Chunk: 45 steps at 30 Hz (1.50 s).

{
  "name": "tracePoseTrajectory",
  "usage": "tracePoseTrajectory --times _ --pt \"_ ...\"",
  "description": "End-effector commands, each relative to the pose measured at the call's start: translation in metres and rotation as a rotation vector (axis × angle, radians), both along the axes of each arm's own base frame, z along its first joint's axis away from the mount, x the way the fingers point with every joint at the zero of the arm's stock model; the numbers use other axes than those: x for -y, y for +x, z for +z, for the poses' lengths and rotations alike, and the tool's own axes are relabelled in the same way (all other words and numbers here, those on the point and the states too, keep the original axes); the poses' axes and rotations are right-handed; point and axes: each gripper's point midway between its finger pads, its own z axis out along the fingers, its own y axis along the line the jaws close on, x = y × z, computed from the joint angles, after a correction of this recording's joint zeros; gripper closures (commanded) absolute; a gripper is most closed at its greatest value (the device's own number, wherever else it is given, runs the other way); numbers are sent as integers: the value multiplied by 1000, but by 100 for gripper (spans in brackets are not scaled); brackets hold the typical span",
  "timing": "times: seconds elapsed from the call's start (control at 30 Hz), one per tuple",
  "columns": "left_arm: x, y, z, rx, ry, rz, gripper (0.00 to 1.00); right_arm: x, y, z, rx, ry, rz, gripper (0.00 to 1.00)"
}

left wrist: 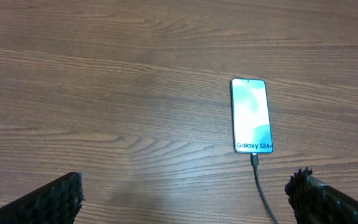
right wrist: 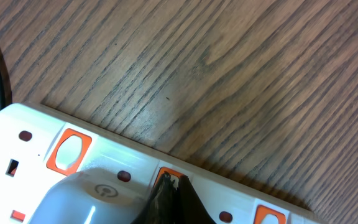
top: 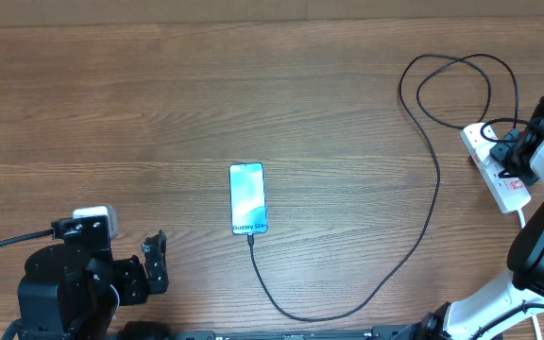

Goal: Plug charger to phone and switch on socket

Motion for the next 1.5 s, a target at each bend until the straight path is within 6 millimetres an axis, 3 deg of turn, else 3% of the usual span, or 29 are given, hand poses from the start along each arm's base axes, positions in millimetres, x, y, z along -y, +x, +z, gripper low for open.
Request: tracePoseTrajectory --times 0.0,0.8,0.9,1.03,1.23,1.47 --pt "2 0 0 4 -17 1 0 -50 9 -21 -11 151 114 96" --pt "2 0 0 3 -15 2 0 -55 -6 -22 -69 178 87 96" --pt "-1 -1 -1 0 -4 12 0 -40 -14 -3 -71 104 -14 96" --pt "-4 -1 -1 1 9 25 0 -31 -12 42 18 32 -49 96" --pt "-7 -3 1 16 18 37 0 -37 -7 94 141 -21 -29 96" --pt "-11 -23 15 133 11 45 0 -54 -4 131 224 -51 15 96"
